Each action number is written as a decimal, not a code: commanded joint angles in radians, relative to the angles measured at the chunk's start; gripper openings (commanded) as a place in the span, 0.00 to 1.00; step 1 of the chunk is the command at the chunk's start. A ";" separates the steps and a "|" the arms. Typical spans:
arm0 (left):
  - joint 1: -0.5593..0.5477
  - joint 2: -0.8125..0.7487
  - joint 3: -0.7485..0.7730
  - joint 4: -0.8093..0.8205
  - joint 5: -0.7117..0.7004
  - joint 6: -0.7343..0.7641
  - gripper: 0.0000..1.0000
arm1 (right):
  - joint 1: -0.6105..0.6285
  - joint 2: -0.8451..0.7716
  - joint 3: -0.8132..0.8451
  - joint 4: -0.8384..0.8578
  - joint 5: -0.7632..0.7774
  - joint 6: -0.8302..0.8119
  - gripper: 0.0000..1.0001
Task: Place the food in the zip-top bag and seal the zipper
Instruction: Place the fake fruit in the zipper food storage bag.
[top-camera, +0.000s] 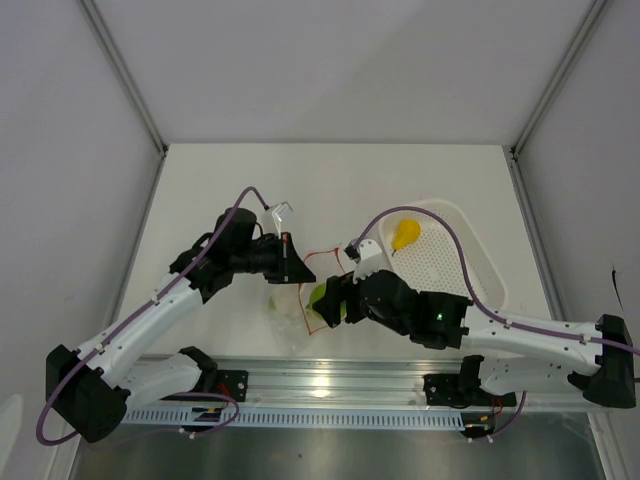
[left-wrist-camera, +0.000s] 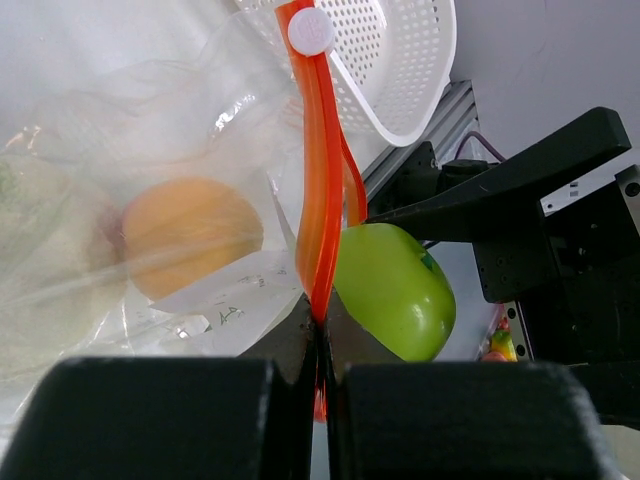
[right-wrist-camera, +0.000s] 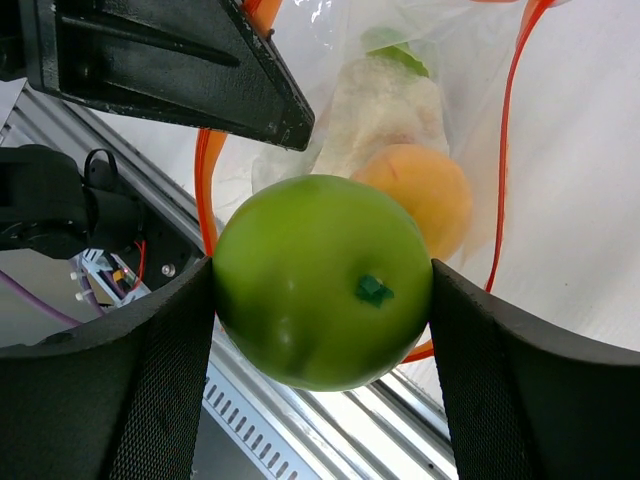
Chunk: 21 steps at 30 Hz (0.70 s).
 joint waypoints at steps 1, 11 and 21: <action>0.006 -0.016 0.050 0.010 0.017 -0.010 0.01 | 0.011 0.003 0.039 -0.002 0.033 0.016 0.29; 0.006 -0.031 0.039 0.030 0.064 -0.047 0.01 | -0.001 0.100 0.102 -0.028 0.188 -0.013 0.82; 0.006 -0.046 0.007 0.055 0.080 -0.063 0.01 | -0.021 0.070 0.168 -0.146 0.250 0.045 0.99</action>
